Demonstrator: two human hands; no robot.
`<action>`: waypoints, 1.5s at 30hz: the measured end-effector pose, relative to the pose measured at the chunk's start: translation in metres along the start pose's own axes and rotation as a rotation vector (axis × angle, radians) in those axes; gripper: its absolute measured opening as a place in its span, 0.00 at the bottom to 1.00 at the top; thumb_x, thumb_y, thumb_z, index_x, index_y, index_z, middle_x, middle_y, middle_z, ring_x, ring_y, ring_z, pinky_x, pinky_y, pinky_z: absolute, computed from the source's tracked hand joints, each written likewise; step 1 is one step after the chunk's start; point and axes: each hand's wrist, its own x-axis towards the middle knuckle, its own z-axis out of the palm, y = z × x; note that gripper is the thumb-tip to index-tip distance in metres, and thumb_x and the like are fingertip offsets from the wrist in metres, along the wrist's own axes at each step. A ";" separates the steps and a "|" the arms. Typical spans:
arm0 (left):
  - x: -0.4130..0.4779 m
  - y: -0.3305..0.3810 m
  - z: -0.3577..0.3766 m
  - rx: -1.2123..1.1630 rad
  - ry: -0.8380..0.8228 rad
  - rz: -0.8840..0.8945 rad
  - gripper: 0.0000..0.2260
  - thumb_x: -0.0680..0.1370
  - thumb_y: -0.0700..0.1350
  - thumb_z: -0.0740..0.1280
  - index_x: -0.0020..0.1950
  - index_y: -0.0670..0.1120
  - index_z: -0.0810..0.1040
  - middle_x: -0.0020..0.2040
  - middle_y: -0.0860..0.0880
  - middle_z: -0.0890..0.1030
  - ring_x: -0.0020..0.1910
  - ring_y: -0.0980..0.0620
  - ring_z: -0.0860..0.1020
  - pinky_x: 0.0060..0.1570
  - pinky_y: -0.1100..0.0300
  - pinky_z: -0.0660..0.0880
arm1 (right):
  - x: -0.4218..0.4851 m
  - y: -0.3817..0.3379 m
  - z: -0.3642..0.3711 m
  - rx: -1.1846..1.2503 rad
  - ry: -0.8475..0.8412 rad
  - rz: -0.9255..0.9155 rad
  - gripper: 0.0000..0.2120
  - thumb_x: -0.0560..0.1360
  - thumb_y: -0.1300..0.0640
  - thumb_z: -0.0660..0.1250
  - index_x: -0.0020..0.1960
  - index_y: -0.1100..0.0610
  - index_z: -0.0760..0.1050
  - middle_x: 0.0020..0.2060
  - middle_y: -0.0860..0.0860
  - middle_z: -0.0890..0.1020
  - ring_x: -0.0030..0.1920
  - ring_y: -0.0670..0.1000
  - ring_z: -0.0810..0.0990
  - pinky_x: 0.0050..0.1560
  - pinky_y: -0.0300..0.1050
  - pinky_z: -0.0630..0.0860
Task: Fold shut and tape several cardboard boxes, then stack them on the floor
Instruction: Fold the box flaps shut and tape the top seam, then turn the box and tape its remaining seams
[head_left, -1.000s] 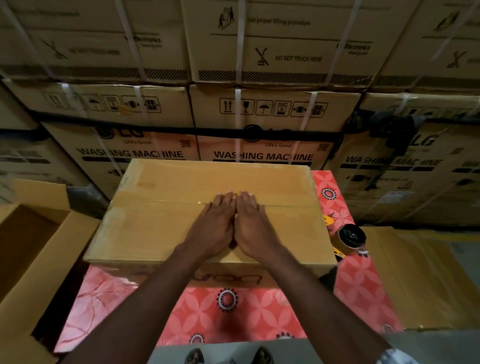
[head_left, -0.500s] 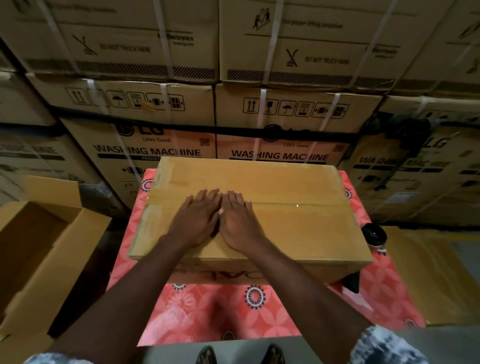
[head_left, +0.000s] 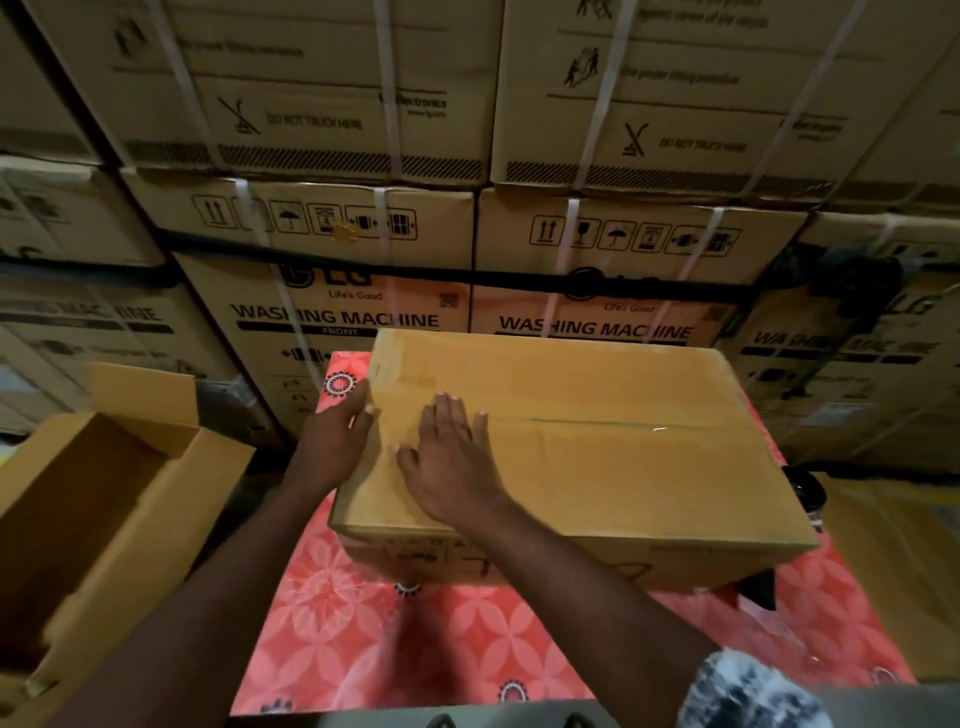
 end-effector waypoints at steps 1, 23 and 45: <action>-0.001 -0.004 0.000 -0.058 0.047 -0.046 0.19 0.84 0.45 0.62 0.75 0.44 0.72 0.68 0.39 0.78 0.66 0.40 0.77 0.60 0.52 0.72 | 0.003 0.002 -0.002 0.004 0.020 0.071 0.37 0.83 0.40 0.50 0.81 0.65 0.49 0.81 0.62 0.48 0.81 0.62 0.45 0.78 0.66 0.42; 0.109 0.015 0.006 -0.482 -0.046 -0.112 0.18 0.82 0.43 0.67 0.72 0.44 0.74 0.63 0.50 0.77 0.61 0.52 0.76 0.56 0.60 0.69 | 0.003 -0.077 0.021 0.046 0.064 0.009 0.47 0.76 0.41 0.66 0.80 0.67 0.48 0.80 0.67 0.47 0.80 0.66 0.43 0.79 0.65 0.42; -0.035 -0.034 0.030 -0.906 0.338 -0.378 0.09 0.80 0.44 0.66 0.60 0.48 0.75 0.55 0.43 0.79 0.58 0.38 0.78 0.51 0.50 0.74 | -0.082 0.046 0.011 0.163 -0.021 -0.494 0.35 0.78 0.52 0.66 0.81 0.53 0.57 0.81 0.49 0.58 0.81 0.52 0.52 0.80 0.57 0.46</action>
